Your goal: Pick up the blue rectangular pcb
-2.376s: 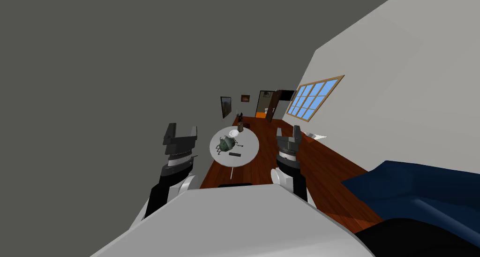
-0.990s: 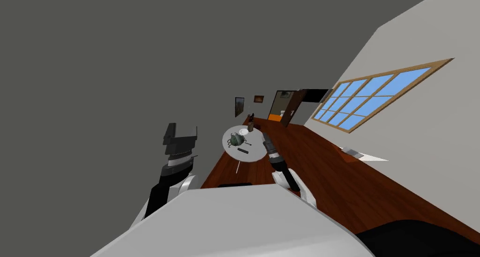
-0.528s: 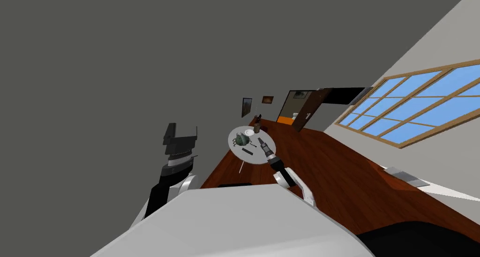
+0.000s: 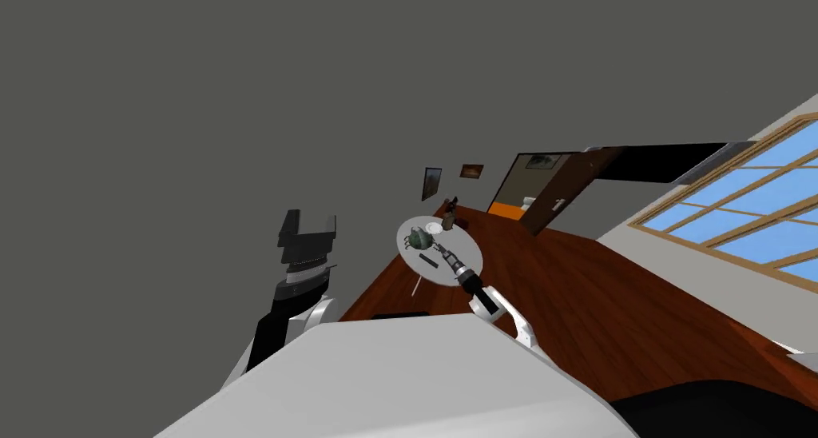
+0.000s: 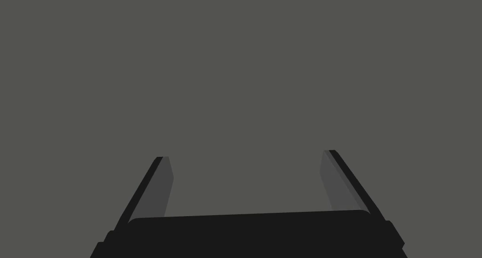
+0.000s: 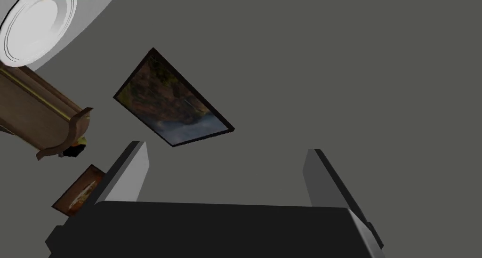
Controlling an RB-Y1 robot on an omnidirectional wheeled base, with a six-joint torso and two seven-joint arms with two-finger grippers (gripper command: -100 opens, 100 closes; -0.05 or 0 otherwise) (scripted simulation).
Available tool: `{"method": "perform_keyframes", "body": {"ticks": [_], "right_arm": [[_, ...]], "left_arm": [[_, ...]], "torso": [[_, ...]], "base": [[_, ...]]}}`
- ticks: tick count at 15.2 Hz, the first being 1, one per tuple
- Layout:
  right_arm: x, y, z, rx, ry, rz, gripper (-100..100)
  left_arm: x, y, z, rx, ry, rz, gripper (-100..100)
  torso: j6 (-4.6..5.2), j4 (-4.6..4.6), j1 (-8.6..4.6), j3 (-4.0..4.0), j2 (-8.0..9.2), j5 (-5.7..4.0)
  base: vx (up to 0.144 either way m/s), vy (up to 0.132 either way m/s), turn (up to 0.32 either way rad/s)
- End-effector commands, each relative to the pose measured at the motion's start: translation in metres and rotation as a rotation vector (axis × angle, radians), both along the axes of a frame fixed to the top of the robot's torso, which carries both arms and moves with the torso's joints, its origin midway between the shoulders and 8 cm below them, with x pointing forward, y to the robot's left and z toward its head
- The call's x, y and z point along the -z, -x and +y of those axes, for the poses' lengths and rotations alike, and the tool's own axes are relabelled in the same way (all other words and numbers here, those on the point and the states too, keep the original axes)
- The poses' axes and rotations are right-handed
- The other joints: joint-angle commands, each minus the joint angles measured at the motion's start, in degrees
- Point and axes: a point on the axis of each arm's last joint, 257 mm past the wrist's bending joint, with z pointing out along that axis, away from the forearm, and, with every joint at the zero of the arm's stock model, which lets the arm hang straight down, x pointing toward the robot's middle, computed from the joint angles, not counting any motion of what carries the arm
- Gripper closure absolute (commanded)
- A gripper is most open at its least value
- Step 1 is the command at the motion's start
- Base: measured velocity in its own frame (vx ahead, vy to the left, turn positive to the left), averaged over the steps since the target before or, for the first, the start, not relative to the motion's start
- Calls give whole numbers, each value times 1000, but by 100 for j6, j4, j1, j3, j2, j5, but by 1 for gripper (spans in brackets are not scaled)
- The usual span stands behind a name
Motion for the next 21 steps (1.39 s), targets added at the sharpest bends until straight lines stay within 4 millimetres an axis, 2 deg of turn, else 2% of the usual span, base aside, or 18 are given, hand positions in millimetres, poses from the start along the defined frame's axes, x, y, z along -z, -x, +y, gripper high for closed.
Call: {"method": "perform_keyframes", "body": {"ticks": [1,2,3,4,6,8,9,12,13,14,17,19,20,21], "right_arm": [[26,3,-8,8,55,52,-100],[45,4,-16,6,124,95,-100],[54,5,-21,15,129,113,-100],[73,8,-31,13,199,154,-100],[97,13,-46,19,274,210,-100],[107,16,-53,30,281,232,-100],[124,20,-66,31,353,273,-100],[154,32,-92,47,437,347,-100],[170,40,-110,51,511,392,-100],[174,43,-114,56,514,403,-100],[203,61,-152,65,661,492,-100],[208,66,-159,73,668,510,-100],[218,74,-176,73,736,544,-100],[221,78,-182,79,741,558,-100]], "left_arm": [[0,0,0,0,0,0,0],[0,0,0,0,0,0,0],[0,0,0,0,0,0,0],[0,0,0,0,0,0,0],[0,0,0,0,0,0,0],[0,0,0,0,0,0,0],[0,0,0,0,0,0,0],[0,0,0,0,0,0,0],[0,0,0,0,0,0,0],[0,0,0,0,0,0,0],[0,0,0,0,0,0,0],[0,0,0,0,0,0,0],[0,0,0,0,0,0,0],[0,0,0,0,0,0,0]], "torso": [[0,0,0,0,0,0],[1,0,0,0,0,0],[-1,0,-2,-1,-2,0],[0,0,-2,-1,-2,-1],[1,-1,-5,-2,-3,-1],[1,-1,-6,-3,-5,-1],[6,-1,-5,-2,-4,-1],[-2,-1,-4,-4,-7,-1],[2,-1,-6,-4,-7,-1],[-2,-2,-8,-4,-7,-2],[2,-2,-10,-5,-9,-2],[2,-2,-11,-6,-10,-2],[6,-2,-8,-6,-11,-2],[0,-2,-5,-6,-10,-1]], "base": [[-5,-14,276],[-4,-21,298],[-1,-23,323],[-3,-24,490],[-1,-32,334],[2,-28,208],[2,-18,272],[1,-26,321],[3,-35,415],[3,-40,357],[6,-40,350],[8,-40,188],[3,-22,258],[5,-25,282]]}}
